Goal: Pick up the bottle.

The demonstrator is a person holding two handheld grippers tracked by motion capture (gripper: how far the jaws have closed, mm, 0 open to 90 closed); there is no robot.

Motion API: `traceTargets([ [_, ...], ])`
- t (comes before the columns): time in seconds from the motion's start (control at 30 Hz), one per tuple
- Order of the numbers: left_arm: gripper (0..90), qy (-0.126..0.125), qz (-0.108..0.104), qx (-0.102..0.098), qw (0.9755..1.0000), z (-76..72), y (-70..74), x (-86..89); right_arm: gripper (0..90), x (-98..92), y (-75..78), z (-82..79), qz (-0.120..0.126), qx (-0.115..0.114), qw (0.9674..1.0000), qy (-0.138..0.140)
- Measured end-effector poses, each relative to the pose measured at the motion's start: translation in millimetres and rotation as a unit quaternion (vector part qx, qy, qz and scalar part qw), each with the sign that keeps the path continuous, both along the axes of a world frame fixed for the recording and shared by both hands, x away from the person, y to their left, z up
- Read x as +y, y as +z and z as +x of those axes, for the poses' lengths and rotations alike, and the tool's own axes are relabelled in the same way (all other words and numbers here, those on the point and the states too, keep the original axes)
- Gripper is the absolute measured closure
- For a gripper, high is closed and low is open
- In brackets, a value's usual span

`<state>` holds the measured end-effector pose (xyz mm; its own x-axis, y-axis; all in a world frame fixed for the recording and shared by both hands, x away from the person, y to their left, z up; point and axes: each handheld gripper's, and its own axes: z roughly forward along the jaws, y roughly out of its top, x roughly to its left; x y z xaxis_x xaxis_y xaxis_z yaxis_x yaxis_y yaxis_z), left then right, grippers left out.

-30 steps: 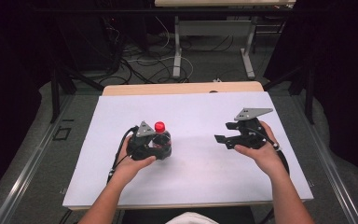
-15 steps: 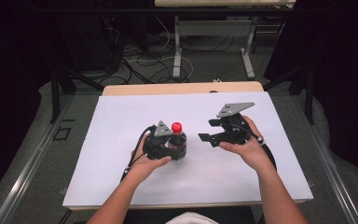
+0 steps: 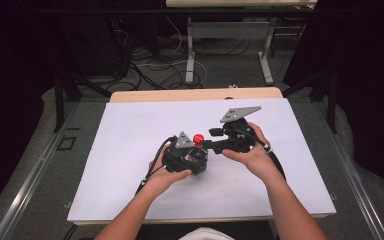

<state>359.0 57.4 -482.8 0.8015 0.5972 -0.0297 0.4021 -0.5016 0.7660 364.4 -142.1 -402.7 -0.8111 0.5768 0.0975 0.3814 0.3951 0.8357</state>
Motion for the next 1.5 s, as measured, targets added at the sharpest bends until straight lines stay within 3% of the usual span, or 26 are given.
traceTargets([
  [0.2,29.6,-0.014,0.003,0.008,0.9999,-2.7,-1.0,-0.1,49.8,14.8,-2.7,1.6,-0.016,0.006,0.9998,0.006],
  [0.47,29.7,-0.015,0.002,0.001,0.9999,-4.4,-4.1,-0.5,55.9,30.1,-3.8,3.3,-0.034,0.018,0.9993,0.007],
  [0.5,29.7,-0.019,0.006,0.011,0.9997,-5.2,-3.1,0.1,55.9,30.1,-3.8,3.3,-0.034,0.018,0.9993,0.007],
  [0.53,29.6,-0.016,0.001,0.003,0.9999,-5.3,-3.8,-0.5,56.6,31.2,-4.2,4.2,-0.039,0.015,0.9991,0.008],
  [0.73,29.7,-0.017,0.003,0.0,0.9999,-6.4,-3.0,-0.4,59.0,37.4,-3.9,4.1,-0.057,0.026,0.998,0.001],
  [1.1,29.8,-0.018,0.004,-0.001,0.9998,-6.9,-0.9,3.1,60.2,46.9,0.9,3.1,-0.089,0.017,0.9958,0.008],
  [1.37,30.0,-0.031,0.009,-0.001,0.9995,-9.7,2.3,4.5,60.6,42.6,5.6,8.8,-0.094,0.033,0.994,0.044],
  [1.43,30.0,-0.031,0.006,-0.006,0.9995,-9.5,2.6,4.2,60.7,41.2,6.2,10.2,-0.095,0.025,0.9932,0.062],
  [1.5,30.0,-0.033,0.002,-0.003,0.9995,-10.1,2.9,4.2,60.7,39.1,7.7,13.2,-0.097,0.024,0.9897,0.102],
])
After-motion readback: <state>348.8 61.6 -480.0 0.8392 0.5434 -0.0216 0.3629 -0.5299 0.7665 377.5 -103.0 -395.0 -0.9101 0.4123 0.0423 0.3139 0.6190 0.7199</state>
